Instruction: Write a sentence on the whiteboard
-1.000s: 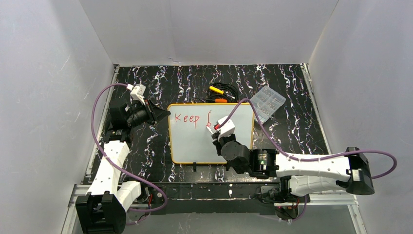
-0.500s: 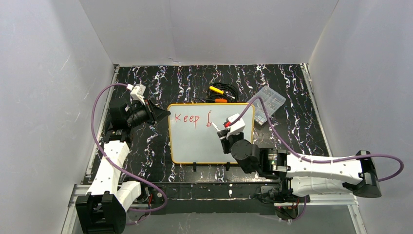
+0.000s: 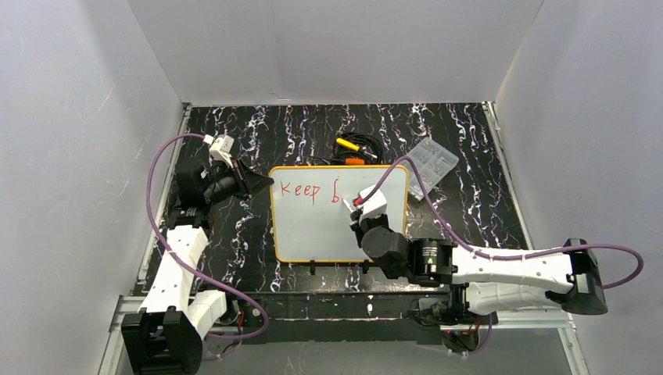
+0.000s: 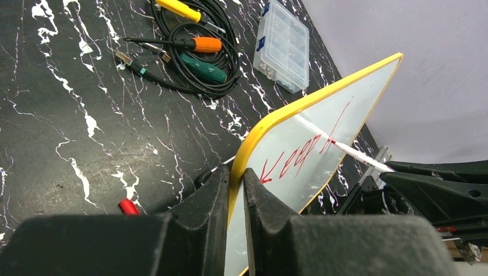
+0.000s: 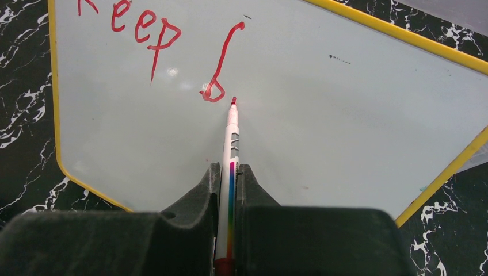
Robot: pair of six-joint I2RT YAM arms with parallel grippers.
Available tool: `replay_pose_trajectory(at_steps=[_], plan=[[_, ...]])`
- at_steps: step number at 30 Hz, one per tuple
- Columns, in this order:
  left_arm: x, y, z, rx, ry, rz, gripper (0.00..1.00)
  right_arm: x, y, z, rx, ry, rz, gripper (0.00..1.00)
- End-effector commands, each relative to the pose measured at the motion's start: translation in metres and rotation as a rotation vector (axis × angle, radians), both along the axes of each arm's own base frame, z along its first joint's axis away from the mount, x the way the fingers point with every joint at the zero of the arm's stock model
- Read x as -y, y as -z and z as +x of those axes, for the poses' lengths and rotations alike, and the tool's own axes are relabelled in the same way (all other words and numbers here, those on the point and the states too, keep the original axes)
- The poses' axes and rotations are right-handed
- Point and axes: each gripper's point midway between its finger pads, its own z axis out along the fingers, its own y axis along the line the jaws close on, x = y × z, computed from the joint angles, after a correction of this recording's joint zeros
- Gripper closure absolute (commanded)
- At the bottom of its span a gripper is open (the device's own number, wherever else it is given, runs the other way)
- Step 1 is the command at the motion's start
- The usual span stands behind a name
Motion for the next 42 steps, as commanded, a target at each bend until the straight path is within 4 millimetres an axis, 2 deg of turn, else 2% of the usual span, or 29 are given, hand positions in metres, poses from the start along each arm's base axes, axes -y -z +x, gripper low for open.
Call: replay_pose_trajectory(at_steps=[1, 10, 22, 29, 42], plan=[[0.006, -0.008, -0.007, 0.018, 0.042, -0.007, 1.0, 0.008, 0.0, 0.002, -0.006, 0.049, 0.006, 0.99], [0.007, -0.009, -0.007, 0.022, 0.043, -0.008, 1.0, 0.019, -0.01, 0.005, 0.008, 0.081, 0.023, 0.99], [0.007, -0.009, -0.007, 0.018, 0.043, -0.009, 1.0, 0.003, -0.026, 0.011, 0.079, 0.062, 0.017, 0.99], [0.007, -0.008, -0.007, 0.016, 0.043, -0.009, 1.0, -0.004, -0.016, 0.007, 0.051, 0.022, -0.006, 0.99], [0.007, -0.009, -0.007, 0.017, 0.045, -0.011, 1.0, 0.0, 0.003, -0.003, -0.028, 0.0, -0.012, 0.99]])
